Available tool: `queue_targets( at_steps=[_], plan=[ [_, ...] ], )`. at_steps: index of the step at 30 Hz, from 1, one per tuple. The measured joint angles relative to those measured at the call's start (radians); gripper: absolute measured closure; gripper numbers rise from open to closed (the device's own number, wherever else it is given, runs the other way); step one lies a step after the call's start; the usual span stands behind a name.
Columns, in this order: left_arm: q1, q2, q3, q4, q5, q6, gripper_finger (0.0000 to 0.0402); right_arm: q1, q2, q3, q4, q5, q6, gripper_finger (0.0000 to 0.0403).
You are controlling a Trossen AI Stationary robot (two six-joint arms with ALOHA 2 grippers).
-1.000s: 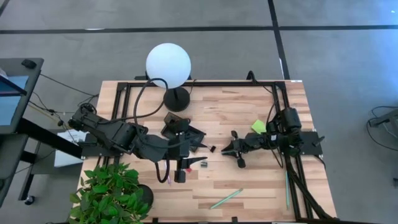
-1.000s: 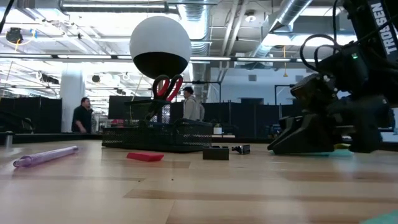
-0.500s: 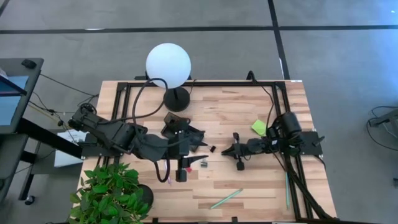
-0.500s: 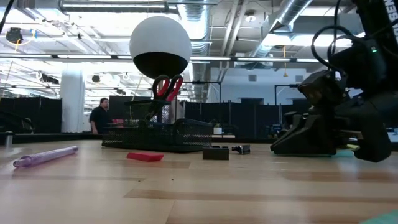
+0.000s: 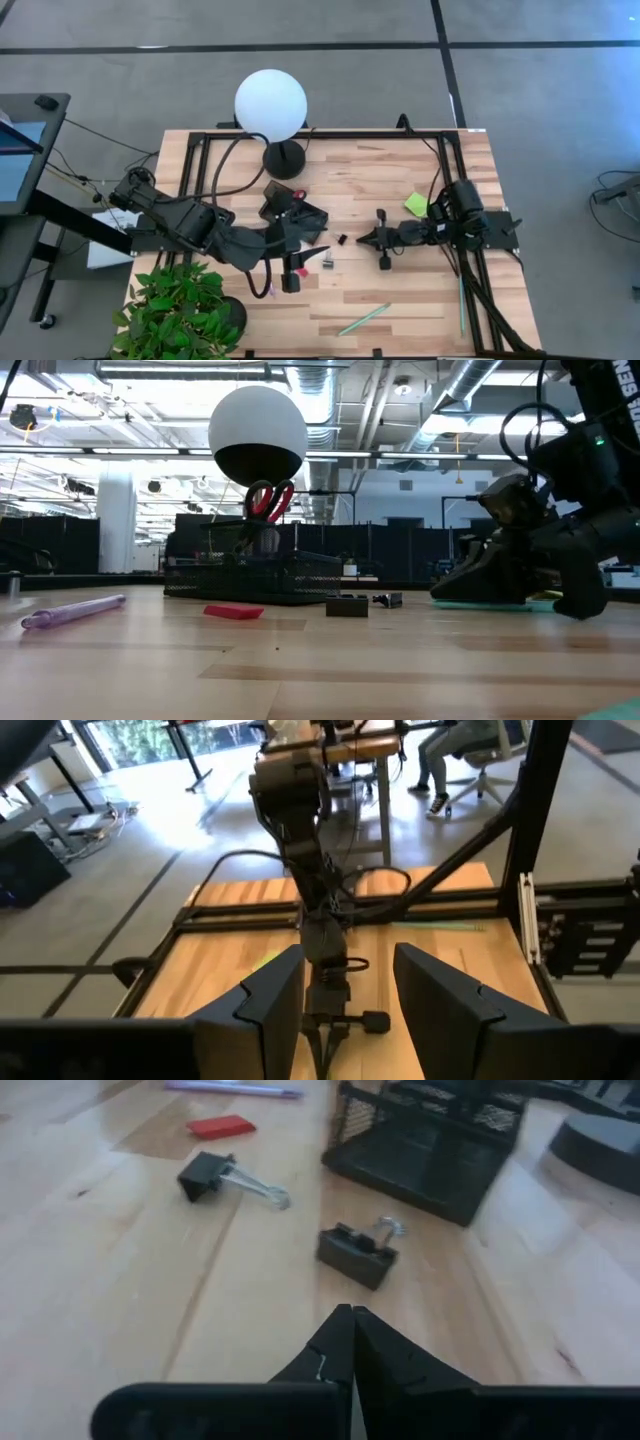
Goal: Pick and place office supplies into organizer
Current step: Put the blue pen into the black desk organizer
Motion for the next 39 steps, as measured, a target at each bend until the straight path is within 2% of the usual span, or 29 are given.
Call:
queue_targets(
  at_steps=[6, 13, 18, 21, 24, 31, 36, 39],
  plan=[
    [-0.001, 0.0, 0.0, -0.121, -0.003, -0.073, 0.0248, -0.004, -0.012, -0.01, 0.043, 0.024, -0.037, 0.0388],
    [-0.001, 0.0, 0.0, -0.145, -0.015, -0.119, 0.0248, -0.004, -0.167, -0.027, 0.011, 0.024, -0.079, 0.0338],
    [-0.002, 0.0, 0.0, -0.145, -0.015, -0.12, 0.0248, -0.003, -0.309, -0.068, -0.229, 0.074, -0.042, 0.0294],
    [-0.001, 0.0, 0.0, -0.151, -0.015, -0.136, 0.0248, 0.009, -0.383, -0.101, -0.409, 0.074, 0.067, 0.0271],
    [-0.001, 0.0, 0.0, -0.157, -0.015, -0.141, 0.0248, 0.053, -0.436, -0.13, -0.507, 0.068, 0.183, 0.0257],
    [-0.001, 0.0, 0.0, -0.16, -0.016, -0.141, 0.0248, 0.162, -0.497, -0.178, -0.558, 0.096, 0.285, 0.0252],
    [-0.001, 0.0, 0.0, -0.162, -0.016, -0.141, 0.0248, 0.197, -0.498, -0.178, -0.555, 0.173, 0.287, 0.0263],
    [-0.001, 0.0, 0.0, -0.162, -0.016, -0.144, 0.0248, 0.202, -0.51, -0.178, -0.537, 0.18, 0.274, 0.0269]
  ],
)
